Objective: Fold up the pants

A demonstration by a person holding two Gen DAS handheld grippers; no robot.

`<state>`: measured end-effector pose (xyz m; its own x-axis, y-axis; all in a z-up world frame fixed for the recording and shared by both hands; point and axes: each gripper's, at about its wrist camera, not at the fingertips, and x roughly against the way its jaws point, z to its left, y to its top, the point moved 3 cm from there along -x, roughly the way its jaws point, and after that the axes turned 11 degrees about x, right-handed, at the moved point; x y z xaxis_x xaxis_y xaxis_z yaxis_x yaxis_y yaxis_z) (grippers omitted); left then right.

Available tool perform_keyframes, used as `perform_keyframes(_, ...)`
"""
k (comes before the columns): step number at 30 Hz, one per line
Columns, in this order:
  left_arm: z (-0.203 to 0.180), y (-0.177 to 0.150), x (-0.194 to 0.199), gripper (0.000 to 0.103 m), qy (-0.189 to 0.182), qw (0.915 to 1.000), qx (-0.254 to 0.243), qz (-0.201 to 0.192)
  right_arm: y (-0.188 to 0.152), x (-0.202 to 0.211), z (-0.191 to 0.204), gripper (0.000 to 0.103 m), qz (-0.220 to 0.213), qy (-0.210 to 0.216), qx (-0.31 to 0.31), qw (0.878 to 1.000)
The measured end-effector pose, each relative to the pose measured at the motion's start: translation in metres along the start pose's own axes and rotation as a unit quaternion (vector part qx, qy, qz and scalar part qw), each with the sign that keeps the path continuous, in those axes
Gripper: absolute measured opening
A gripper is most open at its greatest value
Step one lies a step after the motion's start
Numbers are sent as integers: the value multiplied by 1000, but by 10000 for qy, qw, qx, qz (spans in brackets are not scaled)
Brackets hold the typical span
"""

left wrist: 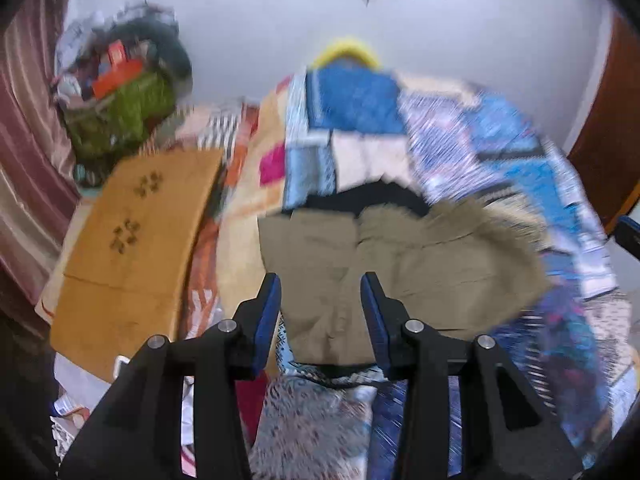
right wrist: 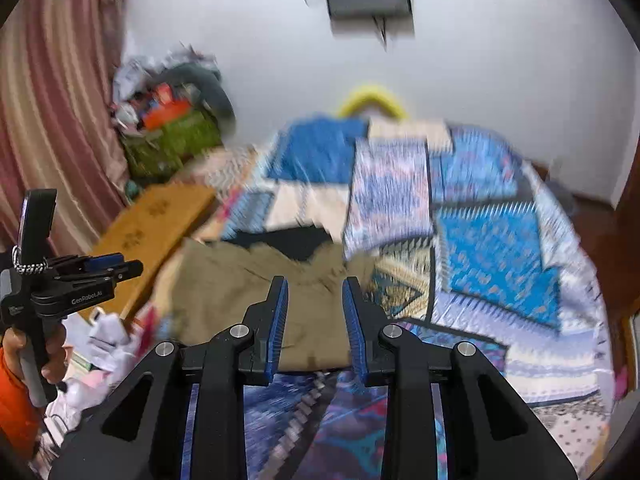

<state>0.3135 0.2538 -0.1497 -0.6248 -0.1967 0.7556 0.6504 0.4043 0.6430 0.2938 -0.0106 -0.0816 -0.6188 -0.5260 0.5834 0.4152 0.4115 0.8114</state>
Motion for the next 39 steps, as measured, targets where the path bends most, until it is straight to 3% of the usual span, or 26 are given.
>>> perform_keyframes(6,-17,-8,144,45,-517,9916,-64,-1182,19,106,39,25,-1073,75,231,9939)
perform_keyframes(11,-24,-30,250,50,-806,9749,-40,-2077,23,182,74,25,-1864,84,450,9814)
perform_keyframes(16,-29,-63,323,63,-881,9573,-95,-2751,14,227,97,28,-2275,57,522,9723)
perform_keyframes(17,-28,-69,333,66,-886,9546,-101,-2844,11,234,100,34,-2341,47,496,9709)
perform_keyframes(19,-28,-80,350,83,-887,9491,-90,-3021,7,243,102,48,-2451,-66,439,9685)
perform_keyframes(24,-25,-99,373,101,-953,9435,-72,-3172,0,250,104,79,-2561,-343,340,9654)
perform_keyframes(32,-19,-114,386,103,-984,9408,-27,-3244,-3,259,107,101,-2679,-702,289,9604)
perform_keyframes(39,-16,-115,385,103,-1030,9415,34,-3208,-7,256,109,101,-2621,-743,324,9616)
